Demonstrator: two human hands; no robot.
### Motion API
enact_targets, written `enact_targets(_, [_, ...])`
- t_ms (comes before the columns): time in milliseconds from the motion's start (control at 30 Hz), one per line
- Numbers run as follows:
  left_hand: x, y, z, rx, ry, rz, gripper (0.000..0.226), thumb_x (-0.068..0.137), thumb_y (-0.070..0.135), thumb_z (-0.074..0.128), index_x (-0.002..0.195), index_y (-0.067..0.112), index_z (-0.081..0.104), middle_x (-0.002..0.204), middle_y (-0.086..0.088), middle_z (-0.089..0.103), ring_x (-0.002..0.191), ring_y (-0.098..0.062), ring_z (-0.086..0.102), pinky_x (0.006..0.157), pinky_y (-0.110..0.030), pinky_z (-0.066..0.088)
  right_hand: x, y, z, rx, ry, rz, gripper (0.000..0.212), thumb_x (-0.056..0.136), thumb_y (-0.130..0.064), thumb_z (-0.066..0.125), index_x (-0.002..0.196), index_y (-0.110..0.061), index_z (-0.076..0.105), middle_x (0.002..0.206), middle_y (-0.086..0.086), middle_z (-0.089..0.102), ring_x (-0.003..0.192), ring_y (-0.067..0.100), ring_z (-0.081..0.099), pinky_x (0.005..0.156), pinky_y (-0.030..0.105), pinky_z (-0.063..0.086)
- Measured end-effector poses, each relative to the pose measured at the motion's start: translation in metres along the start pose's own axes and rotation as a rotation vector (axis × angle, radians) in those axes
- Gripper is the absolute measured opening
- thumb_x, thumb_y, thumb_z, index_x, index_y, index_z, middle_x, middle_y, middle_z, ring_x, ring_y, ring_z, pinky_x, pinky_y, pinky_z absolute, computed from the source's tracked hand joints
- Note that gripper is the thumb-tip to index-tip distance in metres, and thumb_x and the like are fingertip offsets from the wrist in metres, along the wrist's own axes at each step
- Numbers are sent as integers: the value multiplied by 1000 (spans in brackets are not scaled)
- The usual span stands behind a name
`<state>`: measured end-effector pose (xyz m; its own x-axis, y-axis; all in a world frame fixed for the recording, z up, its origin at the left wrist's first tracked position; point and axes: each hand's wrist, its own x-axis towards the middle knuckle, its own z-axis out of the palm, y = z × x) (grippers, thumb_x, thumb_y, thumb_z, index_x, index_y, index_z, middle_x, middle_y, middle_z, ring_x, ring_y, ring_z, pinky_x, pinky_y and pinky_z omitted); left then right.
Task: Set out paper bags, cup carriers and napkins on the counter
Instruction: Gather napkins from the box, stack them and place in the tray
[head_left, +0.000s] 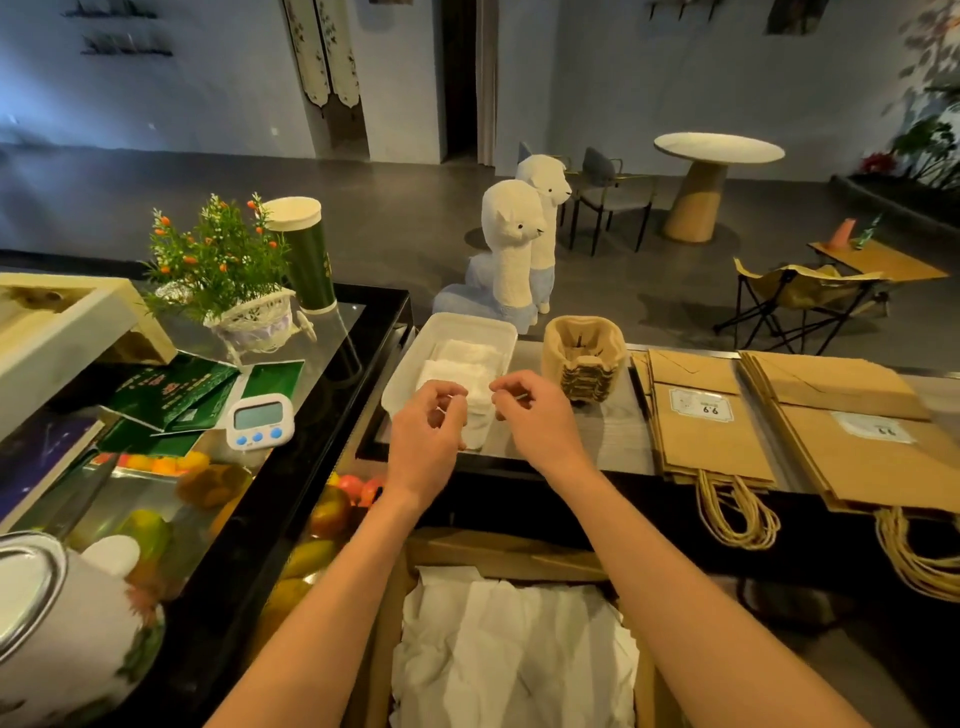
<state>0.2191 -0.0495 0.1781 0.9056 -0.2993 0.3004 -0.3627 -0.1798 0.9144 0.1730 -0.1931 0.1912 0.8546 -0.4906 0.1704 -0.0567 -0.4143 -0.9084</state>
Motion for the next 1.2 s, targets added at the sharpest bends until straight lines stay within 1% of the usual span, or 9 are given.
enact_targets(133, [-32,-7,7,-56,-59,-25,7,102,20,60,105,26,63,87,6,67,63,-10,65,64,-22,56,-30,17,-1,111,-14,68,12,99,-20,63,98,-30,70,97,-9,70,91,14,68,83,34,59])
enact_targets(300, [-66,-30,11,-61,-118,-144,9,101,21,60,109,25,63,88,3,69,71,-10,69,69,-19,56,-68,34,-4,148,-28,170,11,99,-18,62,102,-27,69,95,-5,71,81,9,69,71,22,52])
enact_targets(433, [-98,-56,16,-30,-190,-269,11,101,23,60,111,26,63,99,6,67,80,-9,69,69,-17,55,-99,57,2,103,-66,272,14,99,-17,61,109,-22,69,96,-3,72,80,4,69,68,16,50])
enact_targets(600, [-137,-96,18,23,-310,-421,10,102,27,58,111,24,63,96,4,69,79,-5,69,74,-23,56,-143,98,16,52,-83,417,15,101,-17,59,112,-24,67,98,-5,71,90,8,68,77,22,54])
enact_targets(733, [-162,-125,20,26,-385,-489,7,103,18,57,104,16,64,89,-5,69,65,-3,67,66,-24,52,-175,131,24,15,-125,544,16,102,-18,58,114,-25,66,106,-4,68,95,10,66,73,18,47])
enact_targets(833, [-176,-140,20,115,-437,-556,9,103,21,54,102,22,63,95,-1,70,72,-5,70,58,-14,47,-193,153,32,-19,-144,617,15,102,-17,58,112,-26,65,106,-3,66,98,16,64,71,17,45])
enact_targets(933, [-188,-151,18,192,-508,-613,10,105,25,53,103,25,63,100,3,69,83,-7,69,63,-19,46,-205,170,39,-111,-184,696,16,102,-18,58,115,-24,64,113,-2,65,101,16,60,69,17,44])
enact_targets(1100, [-201,-175,13,250,-594,-721,9,105,22,53,104,26,62,103,3,66,100,-17,65,79,-28,50,-223,190,44,-318,-283,901,26,99,-24,56,125,-21,55,130,6,57,112,25,56,92,35,50])
enact_targets(1200, [-206,-183,11,282,-628,-714,8,104,25,55,108,24,62,112,1,63,104,-19,60,84,-30,48,-231,191,44,-442,-362,937,39,97,-28,57,134,-22,49,134,5,49,117,27,53,100,42,50])
